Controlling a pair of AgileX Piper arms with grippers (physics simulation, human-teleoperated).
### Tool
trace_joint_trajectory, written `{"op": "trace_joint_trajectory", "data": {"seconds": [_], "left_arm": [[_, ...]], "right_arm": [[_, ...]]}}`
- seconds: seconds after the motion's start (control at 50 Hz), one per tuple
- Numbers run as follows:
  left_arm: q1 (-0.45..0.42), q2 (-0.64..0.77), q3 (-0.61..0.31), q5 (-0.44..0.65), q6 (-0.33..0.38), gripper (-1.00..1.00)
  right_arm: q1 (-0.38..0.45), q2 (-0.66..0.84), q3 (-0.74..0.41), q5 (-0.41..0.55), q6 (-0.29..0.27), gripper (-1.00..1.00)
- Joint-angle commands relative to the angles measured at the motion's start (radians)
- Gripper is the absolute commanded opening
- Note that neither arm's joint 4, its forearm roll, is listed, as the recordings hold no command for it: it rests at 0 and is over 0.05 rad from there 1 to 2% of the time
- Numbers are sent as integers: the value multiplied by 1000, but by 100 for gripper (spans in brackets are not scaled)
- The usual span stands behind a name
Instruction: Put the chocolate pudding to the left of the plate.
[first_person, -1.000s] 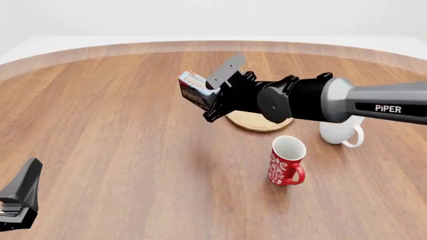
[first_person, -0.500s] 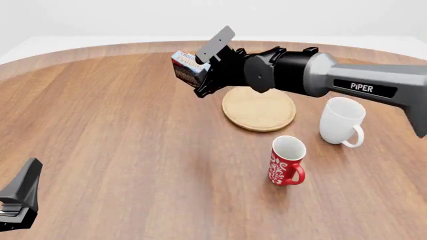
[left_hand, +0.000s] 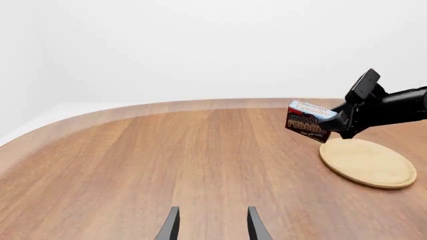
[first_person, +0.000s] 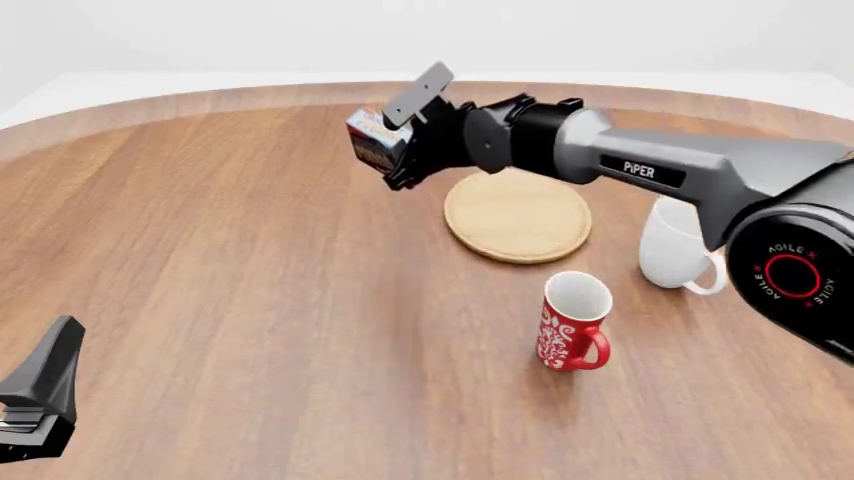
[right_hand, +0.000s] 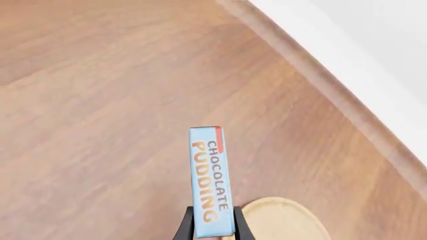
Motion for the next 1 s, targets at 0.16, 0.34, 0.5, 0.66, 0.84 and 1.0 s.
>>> {"op": "trace_joint_trajectory", "data": {"seconds": [0.16, 0.34, 0.5, 0.66, 0.84, 1.0], "left_arm": [[0, 0, 0, 0, 0, 100], [0, 0, 0, 0, 0, 100], [0, 0, 0, 0, 0, 100], [0, 0, 0, 0, 0, 100], [0, 0, 0, 0, 0, 100], [0, 0, 0, 0, 0, 100]], "right_arm": [[-24, 87, -60, 11, 5, -100], [-21, 100, -52, 2, 8, -100], [-13, 111, -39, -8, 18, -100], [-6, 121, -22, -20, 27, -100], [-7, 148, -39, -17, 32, -100], [-5, 177, -54, -20, 44, -100]]}}
